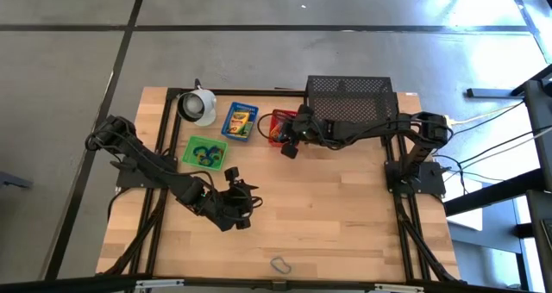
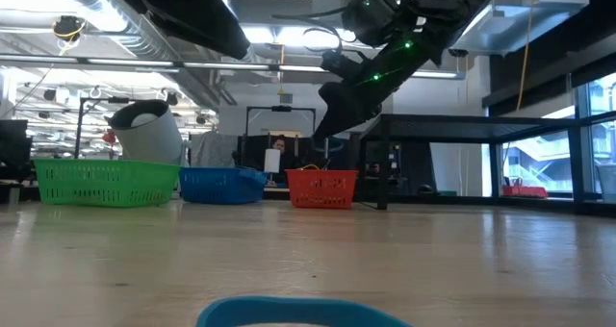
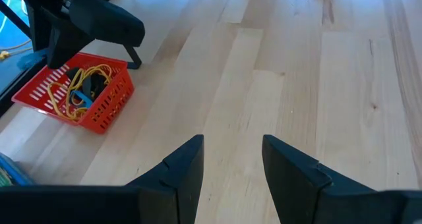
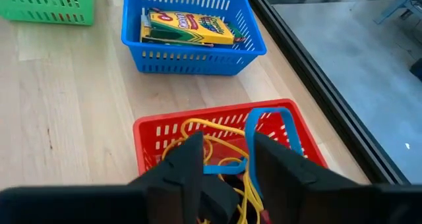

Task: Pick & Place Office Desk Supplies
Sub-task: Put the blue rubber band into the red bin

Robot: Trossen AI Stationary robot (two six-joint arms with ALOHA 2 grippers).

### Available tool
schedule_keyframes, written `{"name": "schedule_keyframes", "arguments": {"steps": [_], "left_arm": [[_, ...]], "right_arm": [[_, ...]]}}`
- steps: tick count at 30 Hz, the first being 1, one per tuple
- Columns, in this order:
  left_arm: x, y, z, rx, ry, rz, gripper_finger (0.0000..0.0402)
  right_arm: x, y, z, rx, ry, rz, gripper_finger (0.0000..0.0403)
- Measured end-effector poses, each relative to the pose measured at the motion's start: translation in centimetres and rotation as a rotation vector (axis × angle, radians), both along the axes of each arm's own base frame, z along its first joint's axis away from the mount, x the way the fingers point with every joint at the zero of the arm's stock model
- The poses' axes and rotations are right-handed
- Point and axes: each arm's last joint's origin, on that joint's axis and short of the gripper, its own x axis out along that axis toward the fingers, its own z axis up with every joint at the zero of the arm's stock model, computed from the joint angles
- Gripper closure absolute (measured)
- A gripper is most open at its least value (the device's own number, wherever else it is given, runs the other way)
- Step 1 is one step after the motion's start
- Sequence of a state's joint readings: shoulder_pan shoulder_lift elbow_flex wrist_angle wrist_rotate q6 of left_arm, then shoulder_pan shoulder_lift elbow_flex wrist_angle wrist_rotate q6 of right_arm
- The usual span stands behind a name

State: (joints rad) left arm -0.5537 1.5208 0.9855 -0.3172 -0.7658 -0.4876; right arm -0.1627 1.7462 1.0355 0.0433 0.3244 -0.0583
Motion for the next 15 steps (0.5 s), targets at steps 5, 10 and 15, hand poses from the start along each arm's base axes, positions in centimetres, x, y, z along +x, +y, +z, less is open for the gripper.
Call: {"name": "schedule_keyframes", "arguments": {"steps": [5, 10, 15], "left_arm": [[0.01, -0.01, 0.01, -0.01, -0.005, 0.007, 0.0254], [0.01, -0.01, 0.01, -0.021, -0.01, 0.013, 0.0254], [0.01, -0.01, 0.01, -0.022, -0.011, 0.014, 0.0254]], "right_arm": [[0.02, 0.09, 0.01, 0.012, -0.008, -0.008, 0.0232], [0.03, 0.17, 0.02, 0.013, -0.009, -0.006, 0.0193], [-0.09, 0.37, -0.11, -0.076, 0.074, 0.08, 0.0171]]}}
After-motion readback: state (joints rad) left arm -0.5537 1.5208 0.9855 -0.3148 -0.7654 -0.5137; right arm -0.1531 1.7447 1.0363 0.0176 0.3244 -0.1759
